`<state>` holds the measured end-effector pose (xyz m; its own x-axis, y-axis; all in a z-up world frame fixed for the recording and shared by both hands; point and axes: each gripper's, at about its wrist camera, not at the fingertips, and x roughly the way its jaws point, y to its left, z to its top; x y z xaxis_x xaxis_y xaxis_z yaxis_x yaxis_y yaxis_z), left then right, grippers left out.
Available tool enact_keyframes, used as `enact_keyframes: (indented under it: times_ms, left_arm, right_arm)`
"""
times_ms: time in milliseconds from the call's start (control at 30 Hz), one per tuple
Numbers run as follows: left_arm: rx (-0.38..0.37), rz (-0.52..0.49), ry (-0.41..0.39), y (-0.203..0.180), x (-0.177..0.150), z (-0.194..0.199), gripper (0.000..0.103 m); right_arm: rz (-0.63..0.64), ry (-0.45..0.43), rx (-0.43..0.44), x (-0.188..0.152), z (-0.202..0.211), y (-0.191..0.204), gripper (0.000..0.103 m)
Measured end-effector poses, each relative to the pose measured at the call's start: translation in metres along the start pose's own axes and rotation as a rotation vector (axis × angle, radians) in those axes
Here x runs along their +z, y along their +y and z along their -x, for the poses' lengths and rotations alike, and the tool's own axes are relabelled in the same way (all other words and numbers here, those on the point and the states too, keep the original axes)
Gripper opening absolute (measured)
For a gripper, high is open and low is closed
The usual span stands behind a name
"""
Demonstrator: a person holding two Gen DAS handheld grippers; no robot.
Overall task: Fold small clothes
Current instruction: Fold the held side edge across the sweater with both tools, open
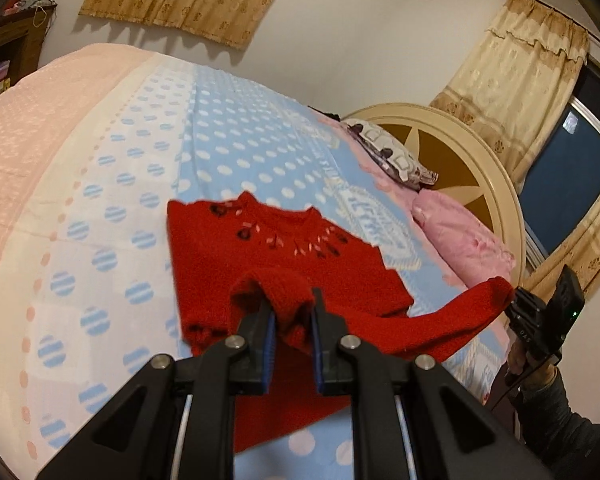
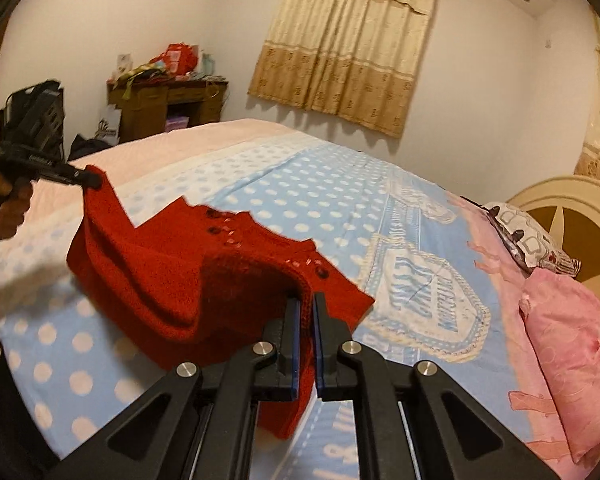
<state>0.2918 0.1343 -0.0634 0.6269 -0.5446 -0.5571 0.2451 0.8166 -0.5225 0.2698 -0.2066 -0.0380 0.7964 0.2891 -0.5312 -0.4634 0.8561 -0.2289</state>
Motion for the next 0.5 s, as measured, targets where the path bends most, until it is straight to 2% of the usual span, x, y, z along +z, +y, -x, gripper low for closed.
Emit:
enact_keyframes:
  times_ms: [233,500]
  left_arm:
    - [-0.014,0.015,-0.001,0.005,0.034,-0.026,0.015]
    - [-0.010,0.046,0.005,0.024,0.072,-0.068,0.015]
  right_arm:
    - [-0.065,0.012,-0.012,0.017,-0.036,-0.024,0.004]
    - [-0.137,0.065,-0.025,0.030,-0.093,-0.054,0.004]
